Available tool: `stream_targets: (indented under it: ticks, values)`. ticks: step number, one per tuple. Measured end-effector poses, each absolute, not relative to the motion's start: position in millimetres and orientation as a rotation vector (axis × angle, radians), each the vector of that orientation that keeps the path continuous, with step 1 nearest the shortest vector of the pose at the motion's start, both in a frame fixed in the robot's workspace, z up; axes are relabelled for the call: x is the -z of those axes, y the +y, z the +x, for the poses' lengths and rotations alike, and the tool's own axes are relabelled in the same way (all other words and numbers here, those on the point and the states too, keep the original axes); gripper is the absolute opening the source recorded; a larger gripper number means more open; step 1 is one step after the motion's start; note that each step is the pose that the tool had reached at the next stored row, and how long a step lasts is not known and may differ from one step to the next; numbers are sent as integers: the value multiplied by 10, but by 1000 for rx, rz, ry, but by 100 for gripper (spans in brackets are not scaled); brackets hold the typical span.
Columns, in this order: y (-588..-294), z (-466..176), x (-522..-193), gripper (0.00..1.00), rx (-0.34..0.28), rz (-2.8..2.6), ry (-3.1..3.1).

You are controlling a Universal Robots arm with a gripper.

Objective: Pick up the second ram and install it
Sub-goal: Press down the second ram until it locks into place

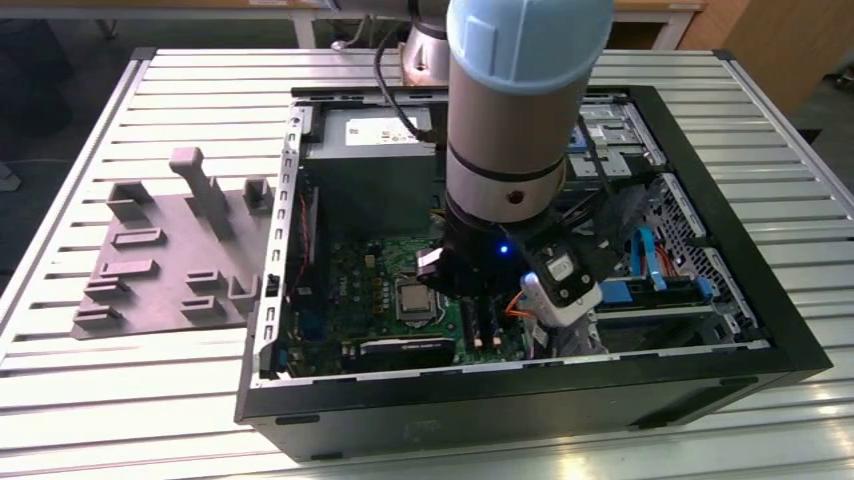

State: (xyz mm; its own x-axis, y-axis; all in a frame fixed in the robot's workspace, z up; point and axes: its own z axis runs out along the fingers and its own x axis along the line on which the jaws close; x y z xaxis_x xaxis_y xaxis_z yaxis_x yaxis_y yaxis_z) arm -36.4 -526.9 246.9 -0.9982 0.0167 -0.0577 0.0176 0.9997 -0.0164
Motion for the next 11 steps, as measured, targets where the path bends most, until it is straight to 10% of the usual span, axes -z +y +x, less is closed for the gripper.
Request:
stream_targets:
  ticks: [11]
  values:
    - [-5242,-364,-2623,11,26,26,3084]
